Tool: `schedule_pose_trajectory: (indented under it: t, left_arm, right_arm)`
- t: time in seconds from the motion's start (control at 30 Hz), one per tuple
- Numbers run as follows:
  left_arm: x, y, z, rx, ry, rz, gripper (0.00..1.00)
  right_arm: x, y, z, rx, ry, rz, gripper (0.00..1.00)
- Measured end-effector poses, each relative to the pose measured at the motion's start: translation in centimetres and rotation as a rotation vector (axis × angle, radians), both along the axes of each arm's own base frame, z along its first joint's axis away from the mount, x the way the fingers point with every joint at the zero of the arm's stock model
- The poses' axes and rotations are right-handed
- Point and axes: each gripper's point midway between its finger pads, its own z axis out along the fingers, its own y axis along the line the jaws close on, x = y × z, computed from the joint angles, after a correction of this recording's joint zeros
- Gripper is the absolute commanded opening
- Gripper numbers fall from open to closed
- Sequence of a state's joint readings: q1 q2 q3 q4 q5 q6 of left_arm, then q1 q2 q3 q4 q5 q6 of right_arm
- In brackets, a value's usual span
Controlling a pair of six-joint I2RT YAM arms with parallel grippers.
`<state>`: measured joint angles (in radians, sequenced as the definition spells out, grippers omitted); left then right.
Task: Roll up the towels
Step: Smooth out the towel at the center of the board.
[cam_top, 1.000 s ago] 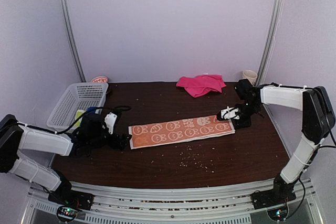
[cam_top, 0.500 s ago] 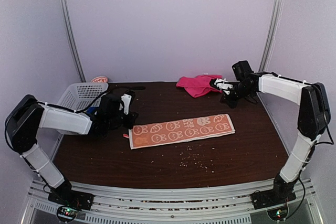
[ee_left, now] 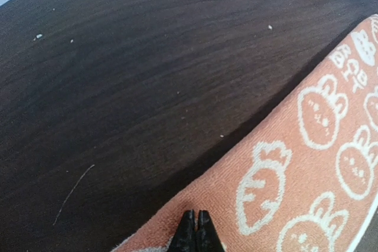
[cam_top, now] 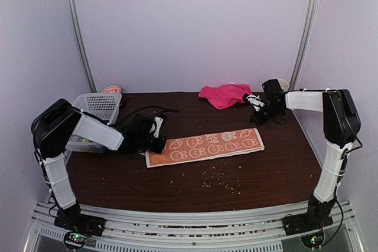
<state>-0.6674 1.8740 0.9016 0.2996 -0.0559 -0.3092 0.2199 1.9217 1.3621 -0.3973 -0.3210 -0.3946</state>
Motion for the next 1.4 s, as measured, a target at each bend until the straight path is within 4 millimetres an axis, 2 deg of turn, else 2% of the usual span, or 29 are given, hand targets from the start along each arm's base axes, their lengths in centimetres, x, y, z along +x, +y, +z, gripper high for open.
schedule_pose_trajectory:
  t: [0.13, 0.37, 0.5, 0.53, 0.63, 0.7, 0.8, 0.87, 1.0, 1.1, 1.17, 1.3, 1.4]
  left_arm:
    - [0.4, 0.2, -1.6, 0.036, 0.031, 0.025, 0.00]
    - [1.0, 0.1, -1.8, 0.043, 0.030, 0.041, 0.00]
    - [1.0, 0.2, -1.9, 0.047, 0.030, 0.045, 0.00]
    - [1.0, 0.3, -1.9, 0.048, 0.029, 0.047, 0.03]
    - [1.1, 0.4, -1.8, 0.056, 0.029, 0.052, 0.31]
    - [1.2, 0.4, -1.7, 0.066, 0.027, 0.054, 0.44]
    - [1.4, 0.6, -1.5, 0.077, 0.022, 0.059, 0.58]
    - [1.4, 0.7, -1.4, 0.086, 0.023, 0.061, 0.63]
    - [1.5, 0.8, -0.2, 0.082, 0.006, 0.060, 0.72]
    - [1.8, 0.7, 1.4, 0.064, -0.018, 0.062, 0.70]
    - [1.9, 0.7, 2.2, 0.054, -0.032, 0.063, 0.60]
    - [2.0, 0.9, 2.8, 0.050, -0.041, 0.072, 0.35]
    - [2.1, 1.4, 2.6, 0.062, -0.035, 0.085, 0.29]
  right_arm:
    - [0.3, -1.2, -1.8, -0.014, 0.035, -0.045, 0.00]
    - [0.0, -2.1, -5.0, -0.050, 0.098, -0.076, 0.00]
    - [0.0, -2.6, -5.5, -0.074, 0.102, -0.095, 0.00]
    - [0.1, -2.8, -5.5, -0.082, 0.097, -0.101, 0.00]
    - [0.4, -3.3, -5.5, -0.104, 0.081, -0.120, 0.00]
    - [0.4, -3.7, -5.3, -0.126, 0.067, -0.135, 0.00]
    - [0.3, -4.1, -4.9, -0.143, 0.054, -0.142, 0.00]
    - [0.2, -4.1, -4.0, -0.137, 0.042, -0.135, 0.01]
    - [-0.1, -3.4, -1.1, -0.103, 0.018, -0.096, 0.01]
    - [-0.3, -2.6, 1.1, -0.069, 0.002, -0.057, 0.01]
    - [-1.1, -2.3, 1.6, -0.057, 0.016, -0.030, 0.00]
    - [-3.0, -2.0, 0.4, -0.058, 0.083, 0.010, 0.00]
    - [-5.1, -2.2, -1.5, -0.071, 0.161, 0.031, 0.00]
